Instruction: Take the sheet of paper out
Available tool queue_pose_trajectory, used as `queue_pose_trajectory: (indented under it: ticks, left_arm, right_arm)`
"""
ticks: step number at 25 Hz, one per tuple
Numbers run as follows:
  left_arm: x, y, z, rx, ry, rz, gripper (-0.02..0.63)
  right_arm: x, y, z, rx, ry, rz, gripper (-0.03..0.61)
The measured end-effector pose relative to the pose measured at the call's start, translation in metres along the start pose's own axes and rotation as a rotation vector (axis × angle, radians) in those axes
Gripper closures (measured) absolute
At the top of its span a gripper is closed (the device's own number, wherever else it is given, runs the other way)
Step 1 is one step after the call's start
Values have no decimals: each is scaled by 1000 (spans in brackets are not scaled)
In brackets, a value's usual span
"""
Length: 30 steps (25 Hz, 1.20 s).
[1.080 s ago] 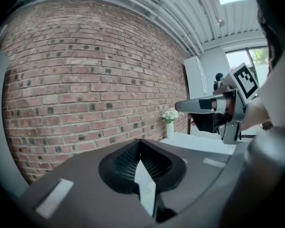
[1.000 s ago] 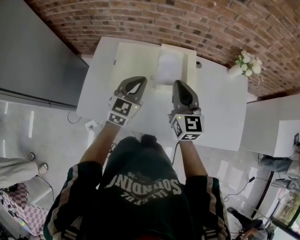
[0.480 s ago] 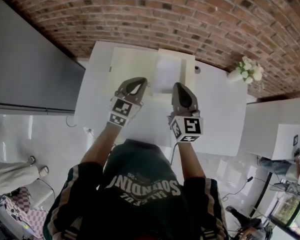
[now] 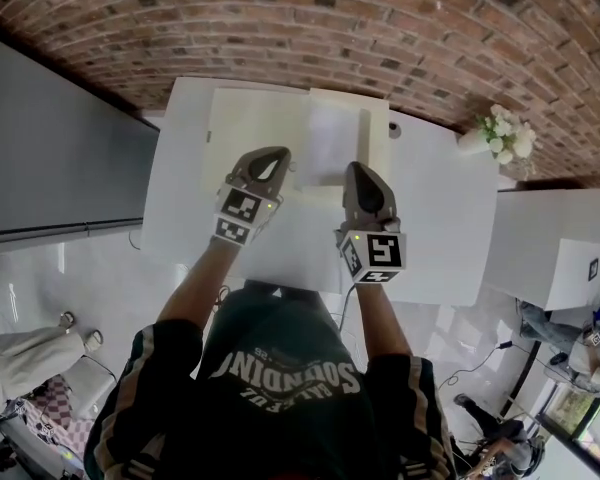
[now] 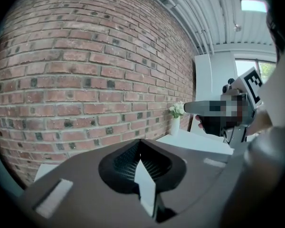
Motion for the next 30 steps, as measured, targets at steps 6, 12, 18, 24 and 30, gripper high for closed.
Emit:
queue_pose_trajectory:
  ticks: [6, 12, 18, 24, 30]
  left_arm:
    - [-9, -15, -22, -41, -13, 19, 603]
    - [-17, -32, -46, -85, -39, 54, 603]
    - [-24, -47, -66, -120, -52, 65, 601]
    - [-27, -70, -87, -178, -86, 132, 601]
    - [-33, -88, -103, -234, -90, 186, 549]
  right_arm:
    - [11, -18, -17, -49, 2, 7, 578]
    - [19, -32, -36, -83, 1, 1, 578]
    - [23, -41, -49, -109, 10, 14, 578]
    - [32, -51, -58, -155, 20, 33, 578]
    - [38, -62, -63, -156, 24, 16, 578]
Point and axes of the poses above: the fingertips, and each gripper's own axes: z backward along the fingers, x to its right, y out of its top, the point moved 4 cm from there along z, backward along the fingers, and after that the axes turned 1 degree about -y, right-handed, at the moved point
